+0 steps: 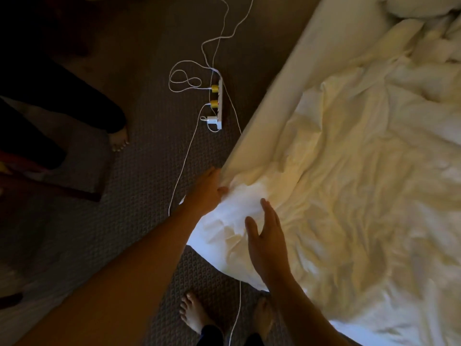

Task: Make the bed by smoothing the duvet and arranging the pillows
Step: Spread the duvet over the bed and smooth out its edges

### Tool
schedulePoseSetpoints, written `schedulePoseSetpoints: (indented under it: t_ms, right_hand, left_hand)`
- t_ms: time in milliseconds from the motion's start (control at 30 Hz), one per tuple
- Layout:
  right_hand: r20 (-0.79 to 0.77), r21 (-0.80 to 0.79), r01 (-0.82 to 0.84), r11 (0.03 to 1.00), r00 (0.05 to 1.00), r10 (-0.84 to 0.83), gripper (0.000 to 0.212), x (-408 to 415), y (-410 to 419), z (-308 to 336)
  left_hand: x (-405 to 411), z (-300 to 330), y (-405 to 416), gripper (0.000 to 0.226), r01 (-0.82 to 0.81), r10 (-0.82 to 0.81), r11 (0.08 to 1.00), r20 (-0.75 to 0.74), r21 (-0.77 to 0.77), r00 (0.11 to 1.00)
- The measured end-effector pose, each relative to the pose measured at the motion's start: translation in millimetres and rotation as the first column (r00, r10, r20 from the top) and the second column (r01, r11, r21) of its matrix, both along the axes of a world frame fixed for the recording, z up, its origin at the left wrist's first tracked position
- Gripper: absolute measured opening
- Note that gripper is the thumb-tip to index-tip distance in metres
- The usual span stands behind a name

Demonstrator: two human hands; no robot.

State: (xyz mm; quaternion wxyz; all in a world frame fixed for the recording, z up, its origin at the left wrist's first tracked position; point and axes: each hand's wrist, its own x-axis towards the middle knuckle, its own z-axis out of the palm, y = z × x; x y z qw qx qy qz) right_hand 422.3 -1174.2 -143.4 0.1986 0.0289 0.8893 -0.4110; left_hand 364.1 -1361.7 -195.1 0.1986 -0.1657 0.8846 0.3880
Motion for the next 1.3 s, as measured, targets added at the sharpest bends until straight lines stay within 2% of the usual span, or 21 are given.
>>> schedulePoseSetpoints:
  t_ms: [67, 133, 200, 400, 467, 533, 600, 667, 733, 767, 833, 900, 967, 1067, 1133, 1300]
  right_hand:
    - [-0.003, -0.028, 0.008, 1.0, 1.0, -0.008, 0.056, -6.1, -4.9, 8.4]
    - [-0.007, -0.015, 0.012, 1.0, 1.0, -0.012, 0.052, -15.0, -5.1, 14.3]
    - [-0.022, 0.004, 0.021, 1.0, 1.0, -0.021, 0.047, -23.9, -5.6, 22.2]
    - [0.166, -0.105, 0.202, 0.974, 0.969, -0.183, 0.029, -66.2, -18.5, 52.3]
    - [0.234, -0.127, 0.275, 0.953, 0.942, -0.24, 0.026, -78.8, -26.2, 60.8]
    - [0.276, -0.102, 0.316, 0.943, 0.92, -0.278, 0.04, -92.1, -35.3, 71.4]
    - [0.323, -0.034, 0.321, 0.947, 0.9, -0.293, 0.07, -108.8, -44.3, 79.4]
    - [0.347, 0.033, 0.305, 0.952, 0.889, -0.297, 0.096, -126.8, -51.3, 80.1]
    - [0.361, 0.069, 0.319, 0.945, 0.875, -0.321, 0.103, -141.0, -55.0, 76.6]
    - [0.363, 0.081, 0.327, 0.942, 0.87, -0.333, 0.095, -147.1, -57.7, 81.1]
    - [0.369, 0.097, 0.339, 0.936, 0.861, -0.35, 0.059, -155.5, -62.2, 93.0]
    - [0.383, 0.101, 0.358, 0.928, 0.847, -0.368, 0.035, -160.4, -65.0, 98.8]
    - [0.41, 0.064, 0.393, 0.917, 0.828, -0.383, 0.035, -160.4, -67.5, 103.7]
    - [0.418, -0.005, 0.448, 0.894, 0.813, -0.406, 0.027, -152.7, -70.0, 106.6]
    - [0.43, -0.067, 0.516, 0.854, 0.787, -0.442, 0.022, -143.1, -72.0, 106.5]
    - [0.405, -0.109, 0.634, 0.766, 0.732, -0.548, 0.045, -121.2, -87.1, 106.5]
  left_hand:
    - [-3.2, -3.1, -6.4, 0.064, 0.026, -0.033, 0.998, 0.126, 0.059, 0.991]
    - [-5.5, -1.9, -12.2, 0.054, 0.027, -0.042, 0.996, 0.2, 0.08, 0.979]
    - [-3.4, 9.4, -15.8, 0.026, 0.037, -0.057, 0.993, 0.176, 0.113, 0.983]
    - [29.4, 75.7, -17.4, 0.012, -0.085, 0.081, 0.963, 0.028, 0.257, 0.996]
    - [40.4, 94.9, -17.6, 0.016, -0.117, 0.123, 0.962, -0.007, 0.247, 0.992]
    - [45.3, 110.0, -19.4, 0.03, -0.109, 0.121, 0.981, -0.063, 0.161, 0.991]
    - [44.4, 119.9, -19.9, 0.033, -0.053, 0.071, 0.988, -0.126, 0.143, 0.99]
    - [43.4, 130.0, -18.1, 0.04, 0.066, -0.05, 0.988, -0.112, 0.139, 0.992]
    - [44.5, 140.3, -14.8, 0.038, 0.155, -0.142, 0.983, -0.121, 0.103, 0.982]
    - [45.5, 143.4, -13.9, 0.031, 0.181, -0.169, 0.981, -0.163, 0.067, 0.972]
    - [49.3, 144.0, -16.9, 0.022, 0.221, -0.21, 0.975, -0.221, 0.026, 0.952]
    - [53.0, 143.5, -25.9, 0.022, 0.211, -0.189, 0.973, -0.21, 0.092, 0.959]
    - [49.8, 146.5, -39.2, 0.021, 0.12, -0.094, 0.972, -0.133, 0.2, 0.987]
    - [28.9, 149.0, -61.8, 0.016, -0.028, 0.004, 0.964, 0.09, 0.265, 0.996]
    - [6.4, 147.7, -73.9, 0.025, -0.016, -0.021, 0.969, 0.147, 0.247, 0.989]
    - [-63.6, 155.1, -83.2, 0.024, 0.093, -0.155, 0.935, 0.157, 0.341, 0.975]
